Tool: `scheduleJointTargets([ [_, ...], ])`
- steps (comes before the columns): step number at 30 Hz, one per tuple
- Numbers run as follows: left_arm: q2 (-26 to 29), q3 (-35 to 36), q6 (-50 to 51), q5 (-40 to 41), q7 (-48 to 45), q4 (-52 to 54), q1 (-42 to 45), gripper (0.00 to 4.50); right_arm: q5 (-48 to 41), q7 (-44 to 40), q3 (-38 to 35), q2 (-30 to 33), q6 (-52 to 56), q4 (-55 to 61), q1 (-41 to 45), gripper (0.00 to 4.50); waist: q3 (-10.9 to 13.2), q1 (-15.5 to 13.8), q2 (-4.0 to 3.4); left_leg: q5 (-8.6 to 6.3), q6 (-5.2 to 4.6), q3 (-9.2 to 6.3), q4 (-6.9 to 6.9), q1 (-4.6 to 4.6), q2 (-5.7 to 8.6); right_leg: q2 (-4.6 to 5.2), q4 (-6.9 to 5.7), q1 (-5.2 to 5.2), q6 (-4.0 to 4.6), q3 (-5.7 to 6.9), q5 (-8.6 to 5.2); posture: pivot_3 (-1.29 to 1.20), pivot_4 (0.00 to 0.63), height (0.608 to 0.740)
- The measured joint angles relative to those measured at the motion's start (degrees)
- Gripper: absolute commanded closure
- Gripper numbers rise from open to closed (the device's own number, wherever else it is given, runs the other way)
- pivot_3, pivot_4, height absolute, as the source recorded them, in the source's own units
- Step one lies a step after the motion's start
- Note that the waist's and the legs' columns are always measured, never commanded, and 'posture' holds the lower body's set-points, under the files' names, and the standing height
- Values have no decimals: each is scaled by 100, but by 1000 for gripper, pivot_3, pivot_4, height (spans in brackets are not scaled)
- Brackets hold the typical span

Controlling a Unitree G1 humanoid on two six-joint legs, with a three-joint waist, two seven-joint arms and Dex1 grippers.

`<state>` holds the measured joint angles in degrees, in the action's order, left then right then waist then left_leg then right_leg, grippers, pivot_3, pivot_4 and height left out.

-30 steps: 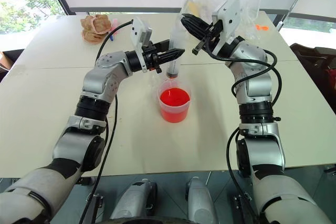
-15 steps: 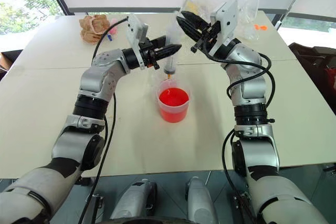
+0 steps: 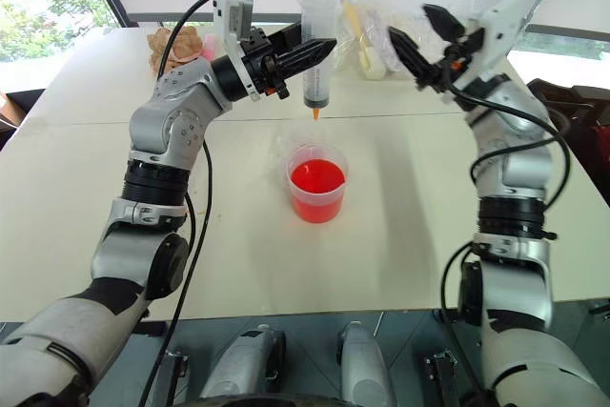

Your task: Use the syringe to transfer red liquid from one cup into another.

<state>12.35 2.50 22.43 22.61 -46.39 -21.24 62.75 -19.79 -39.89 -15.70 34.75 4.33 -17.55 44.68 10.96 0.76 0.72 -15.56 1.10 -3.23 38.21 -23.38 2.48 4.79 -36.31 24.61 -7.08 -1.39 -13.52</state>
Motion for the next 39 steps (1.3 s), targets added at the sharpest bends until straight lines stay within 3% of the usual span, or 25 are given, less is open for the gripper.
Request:
scheduleJointTargets([
  [5,278,77,604,-472,1042,-891,689,3053,-186,-29,-280,363,400,491,-489,1169,-1,50,-2,-1,-2,9,-1,6,-2,-3,-4,0,0,-6,0,0,150,740],
  [10,643,262,2512,-180,1263,-1039,1205,3053,-743,-526,63,727,1497,2081,-1078,1169,0,47,-2,-1,-2,2,1,2,-10,-12,-8,2,0,-5,0,0,150,740],
  [13,1182,220,4188,-281,1597,-1424,1634,3053,-1139,-1017,541,1188,2190,3230,-1404,1169,0,60,-3,-2,-4,-1,1,6,-6,-13,-12,0,-2,-4,-2,0,150,740],
  [19,1630,176,6538,-362,2064,-1459,1333,3053,-1902,-1430,879,1491,3108,4510,-1771,1169,7,-3,10,-2,-4,-9,8,4,-9,-9,-11,-6,-2,0,-1,0,150,740],
  [25,1801,123,6957,405,2349,-761,538,3053,-2102,-1309,990,1306,3364,4688,-1984,1169,5,-12,10,1,4,-12,4,5,-18,1,-12,-3,0,-3,-1,0,150,740],
  [33,1537,411,6957,1536,3738,-479,-372,3053,-2124,-1134,1431,1069,3483,4953,-2173,1169,4,-18,12,2,7,-14,5,5,-12,11,-19,2,2,-3,1,0,150,740],
  [39,1391,544,6959,2090,4448,-175,-575,231,-1963,-1075,1527,1032,3425,4928,-2250,1127,3,-27,14,3,8,-13,6,5,-4,20,-21,2,2,-2,1,0,150,740],
])
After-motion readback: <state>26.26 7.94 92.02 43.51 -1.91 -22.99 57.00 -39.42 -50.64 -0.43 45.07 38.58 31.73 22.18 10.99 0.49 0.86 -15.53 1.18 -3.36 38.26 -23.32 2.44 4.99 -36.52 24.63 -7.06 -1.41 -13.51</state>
